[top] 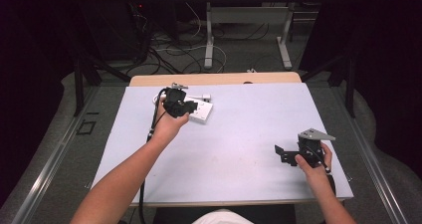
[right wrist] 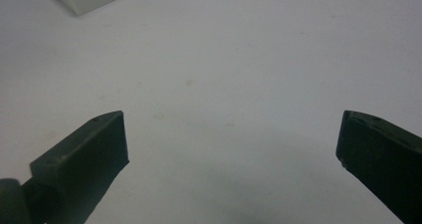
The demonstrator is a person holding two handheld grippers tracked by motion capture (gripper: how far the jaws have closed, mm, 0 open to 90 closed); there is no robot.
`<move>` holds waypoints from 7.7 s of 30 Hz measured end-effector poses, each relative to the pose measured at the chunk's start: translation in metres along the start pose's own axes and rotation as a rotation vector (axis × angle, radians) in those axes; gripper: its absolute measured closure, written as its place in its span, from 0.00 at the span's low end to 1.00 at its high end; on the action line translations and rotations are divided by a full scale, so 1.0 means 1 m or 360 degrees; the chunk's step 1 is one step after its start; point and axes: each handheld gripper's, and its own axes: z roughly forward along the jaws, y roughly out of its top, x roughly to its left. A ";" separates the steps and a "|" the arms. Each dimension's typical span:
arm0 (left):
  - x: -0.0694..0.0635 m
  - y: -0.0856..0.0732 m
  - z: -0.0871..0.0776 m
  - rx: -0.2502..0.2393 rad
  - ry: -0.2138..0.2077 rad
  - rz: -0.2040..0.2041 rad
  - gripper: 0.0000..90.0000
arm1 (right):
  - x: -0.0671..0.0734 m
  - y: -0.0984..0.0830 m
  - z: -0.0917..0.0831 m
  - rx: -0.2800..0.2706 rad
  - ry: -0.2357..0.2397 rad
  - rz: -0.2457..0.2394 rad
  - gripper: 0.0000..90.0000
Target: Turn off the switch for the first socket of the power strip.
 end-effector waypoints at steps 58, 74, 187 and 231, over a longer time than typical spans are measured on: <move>0.068 0.044 0.050 -0.0013 0.0273 -0.0173 1.00 | -0.002 -0.006 -0.004 0.0006 -0.0027 0.0043 0.00; 0.080 0.040 0.073 0.0046 0.0348 -0.0209 0.99 | -0.002 -0.007 0.000 0.0017 0.0003 0.0070 0.00; 0.092 0.015 0.114 0.0176 0.0374 -0.0236 1.00 | -0.001 -0.006 0.003 0.0034 0.0041 0.0072 0.00; 0.074 0.016 0.107 0.0185 0.0318 -0.0205 0.85 | 0.000 -0.005 0.006 0.0036 0.0056 0.0058 0.00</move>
